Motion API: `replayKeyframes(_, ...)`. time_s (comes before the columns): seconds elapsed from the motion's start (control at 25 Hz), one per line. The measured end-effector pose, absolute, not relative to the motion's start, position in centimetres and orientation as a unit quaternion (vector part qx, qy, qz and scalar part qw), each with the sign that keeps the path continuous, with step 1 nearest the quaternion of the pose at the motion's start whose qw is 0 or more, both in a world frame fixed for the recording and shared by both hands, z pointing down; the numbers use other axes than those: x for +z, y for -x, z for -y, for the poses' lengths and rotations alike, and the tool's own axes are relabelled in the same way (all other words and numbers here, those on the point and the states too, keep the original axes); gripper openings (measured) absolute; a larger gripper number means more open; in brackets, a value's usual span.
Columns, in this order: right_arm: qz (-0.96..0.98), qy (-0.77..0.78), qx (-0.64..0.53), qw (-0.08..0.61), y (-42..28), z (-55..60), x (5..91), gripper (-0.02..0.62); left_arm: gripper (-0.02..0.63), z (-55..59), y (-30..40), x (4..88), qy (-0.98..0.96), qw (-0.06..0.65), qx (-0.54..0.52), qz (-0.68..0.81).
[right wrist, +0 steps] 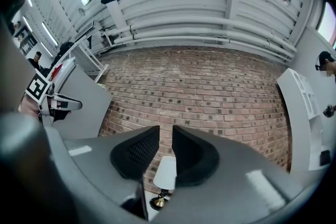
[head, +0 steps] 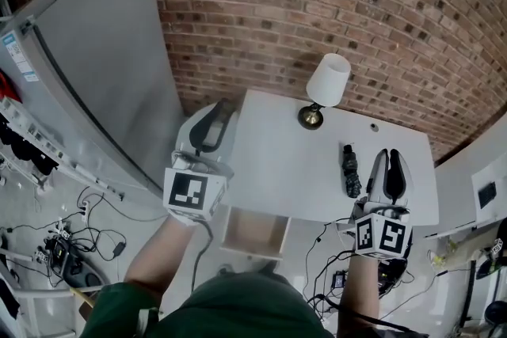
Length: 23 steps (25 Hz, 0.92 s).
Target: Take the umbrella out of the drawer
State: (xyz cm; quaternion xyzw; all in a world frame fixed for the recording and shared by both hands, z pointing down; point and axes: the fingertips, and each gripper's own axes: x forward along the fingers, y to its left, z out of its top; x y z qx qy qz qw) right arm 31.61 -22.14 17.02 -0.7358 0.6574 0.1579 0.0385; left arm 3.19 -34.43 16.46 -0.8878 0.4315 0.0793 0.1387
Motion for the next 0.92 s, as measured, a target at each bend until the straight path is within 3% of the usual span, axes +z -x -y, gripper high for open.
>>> replayKeyframes(0.92, -0.676, 0.725, 0.125, 0.052, -35.3, 24.2, 19.5, 0.075, 0.092, 35.5, -5.9, 18.4, 0.881, 0.132, 0.053, -0.451)
